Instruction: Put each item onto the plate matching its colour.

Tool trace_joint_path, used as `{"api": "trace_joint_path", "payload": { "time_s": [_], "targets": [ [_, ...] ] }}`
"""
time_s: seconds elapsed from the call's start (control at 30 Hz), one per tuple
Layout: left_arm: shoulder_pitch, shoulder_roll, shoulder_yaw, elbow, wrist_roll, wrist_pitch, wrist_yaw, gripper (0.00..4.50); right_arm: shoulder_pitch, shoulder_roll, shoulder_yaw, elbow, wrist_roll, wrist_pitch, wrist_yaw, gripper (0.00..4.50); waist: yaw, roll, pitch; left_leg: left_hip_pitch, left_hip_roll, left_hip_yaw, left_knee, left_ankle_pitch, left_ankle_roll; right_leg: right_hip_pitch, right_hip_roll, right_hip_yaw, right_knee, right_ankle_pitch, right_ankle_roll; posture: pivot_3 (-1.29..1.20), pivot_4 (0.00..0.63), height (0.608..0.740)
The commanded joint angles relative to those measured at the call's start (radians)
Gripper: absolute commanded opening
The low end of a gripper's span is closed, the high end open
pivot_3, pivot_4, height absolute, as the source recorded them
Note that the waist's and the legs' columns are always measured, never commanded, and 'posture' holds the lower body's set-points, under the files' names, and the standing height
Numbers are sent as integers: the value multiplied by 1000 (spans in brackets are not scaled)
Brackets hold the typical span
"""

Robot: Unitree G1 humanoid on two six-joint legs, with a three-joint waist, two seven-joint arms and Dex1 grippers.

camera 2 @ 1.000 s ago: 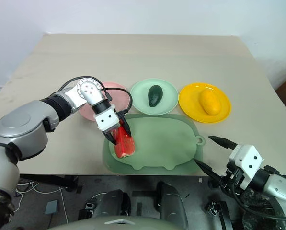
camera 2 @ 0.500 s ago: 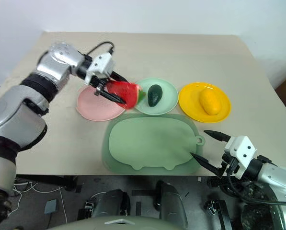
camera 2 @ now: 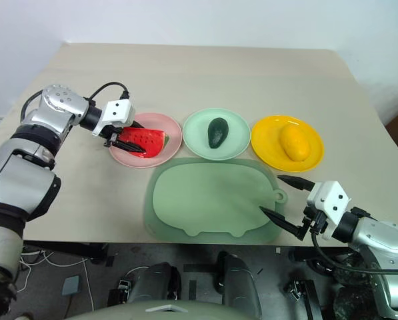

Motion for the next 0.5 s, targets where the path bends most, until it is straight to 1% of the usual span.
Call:
{"api": "trace_joint_path", "payload": {
  "time_s": [0.03, 0.1, 0.17, 0.2, 0.33, 0.4, 0.5],
  "targets": [
    [0, 11, 86, -4, 71, -11, 56, 3093, -11, -9, 1, -6, 14, 2, -3, 4500, 0, 0, 0, 0, 0, 0, 0, 0, 0, 0, 0, 0, 0, 0, 0, 0, 150, 733],
    [1, 12, 119, -4, 99, 0, 66, 3637, -13, -7, 5, -4, 12, 1, -2, 4500, -1, 0, 0, 0, 0, 0, 0, 0, 0, 0, 0, 0, 1, 0, 0, 0, 150, 733],
    [0, 12, 157, -5, 114, 12, 61, 4349, -13, -6, 8, -4, 12, 0, -3, 4500, 0, 0, 0, 1, 0, 1, 0, 0, 0, 0, 0, 0, 2, 0, 0, 0, 150, 733],
    [0, 12, 175, -6, 122, 14, 58, 4469, -13, -6, 9, -4, 12, 0, -3, 4500, 0, 0, 0, 1, 0, 1, 0, 0, 0, 0, 0, 0, 4, 0, 0, 0, 150, 733],
    [-22, 11, 296, -17, 91, 11, 47, 4469, -13, -6, 11, -1, 13, -1, -5, 4500, 0, 0, 0, 1, 0, 1, 0, 0, 0, 0, 0, 0, 6, 0, 0, 0, 150, 733],
    [-48, 12, 363, -20, 66, 58, 38, 4469, -11, -5, 10, -3, 13, 1, -8, 4500, -1, 0, 0, 1, 0, 1, 1, 0, 0, 0, 0, 0, 7, 0, 0, 0, 150, 733],
    [-90, 34, 461, -30, 20, 155, -48, 4469, -7, -1, 7, -5, 14, 2, -14, 4500, -1, 0, 0, 1, 0, 2, 1, 0, -1, 0, 0, -1, 7, 0, 0, 0, 150, 733]
  ]
}}
